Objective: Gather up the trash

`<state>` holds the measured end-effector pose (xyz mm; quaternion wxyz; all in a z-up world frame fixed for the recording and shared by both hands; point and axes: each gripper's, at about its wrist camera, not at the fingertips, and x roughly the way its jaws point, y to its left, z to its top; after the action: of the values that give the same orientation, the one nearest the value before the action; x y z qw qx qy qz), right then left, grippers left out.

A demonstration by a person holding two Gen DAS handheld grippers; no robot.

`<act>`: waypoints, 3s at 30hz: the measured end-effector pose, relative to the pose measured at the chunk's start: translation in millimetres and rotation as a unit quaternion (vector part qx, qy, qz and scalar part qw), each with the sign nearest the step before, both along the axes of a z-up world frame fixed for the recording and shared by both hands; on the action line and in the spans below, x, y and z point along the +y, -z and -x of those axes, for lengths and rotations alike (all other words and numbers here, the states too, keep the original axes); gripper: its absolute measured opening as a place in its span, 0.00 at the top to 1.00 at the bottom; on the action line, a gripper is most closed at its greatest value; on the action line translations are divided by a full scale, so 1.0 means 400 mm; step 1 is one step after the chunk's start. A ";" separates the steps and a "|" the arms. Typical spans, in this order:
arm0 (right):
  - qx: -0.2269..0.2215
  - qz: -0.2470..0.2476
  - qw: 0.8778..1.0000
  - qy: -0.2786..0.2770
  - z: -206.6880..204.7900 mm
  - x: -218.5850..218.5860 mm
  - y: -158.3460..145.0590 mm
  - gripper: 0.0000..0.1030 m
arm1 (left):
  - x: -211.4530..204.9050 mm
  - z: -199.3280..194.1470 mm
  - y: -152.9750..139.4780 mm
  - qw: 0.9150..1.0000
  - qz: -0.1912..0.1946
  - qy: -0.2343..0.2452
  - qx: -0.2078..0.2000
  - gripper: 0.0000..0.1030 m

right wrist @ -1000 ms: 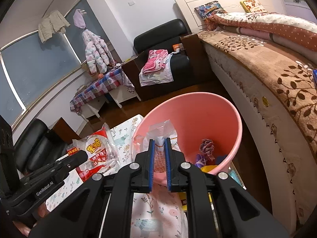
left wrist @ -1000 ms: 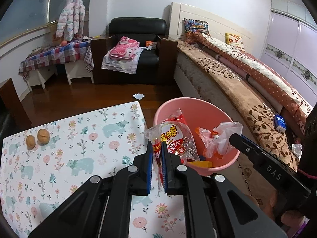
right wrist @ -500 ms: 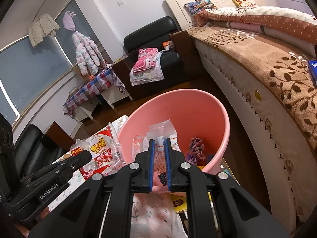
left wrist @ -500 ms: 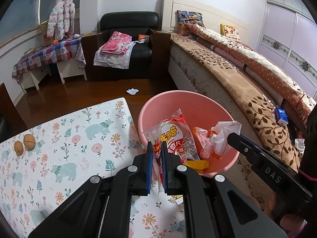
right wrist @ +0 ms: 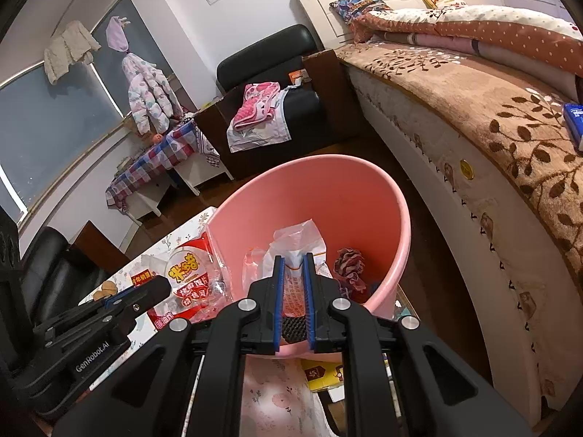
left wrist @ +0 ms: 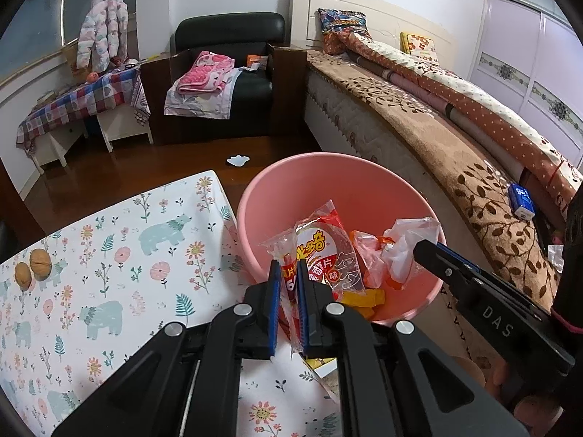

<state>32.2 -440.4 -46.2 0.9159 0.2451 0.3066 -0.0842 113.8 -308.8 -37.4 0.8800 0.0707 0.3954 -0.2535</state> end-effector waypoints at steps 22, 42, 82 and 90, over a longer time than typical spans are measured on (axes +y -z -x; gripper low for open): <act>0.010 -0.006 1.000 0.005 0.006 -0.001 0.008 0.88 | 0.017 0.008 -0.020 1.000 0.021 -0.006 0.000 0.65; -0.016 0.073 0.997 -0.028 0.091 0.089 -0.062 0.62 | 0.057 0.085 -0.083 0.998 0.044 -0.022 -0.031 0.50; -0.061 0.156 0.986 -0.005 0.235 0.223 -0.165 0.27 | 0.191 0.229 -0.172 0.992 0.096 -0.037 -0.073 0.43; -0.062 0.161 0.985 0.006 0.254 0.241 -0.172 0.20 | 0.210 0.267 -0.187 0.990 0.098 -0.034 -0.091 0.40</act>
<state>-69.4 -344.1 22.7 0.9600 0.1009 0.2305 -0.1224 6.8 -224.8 37.3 0.9229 -0.0068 0.2894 -0.2538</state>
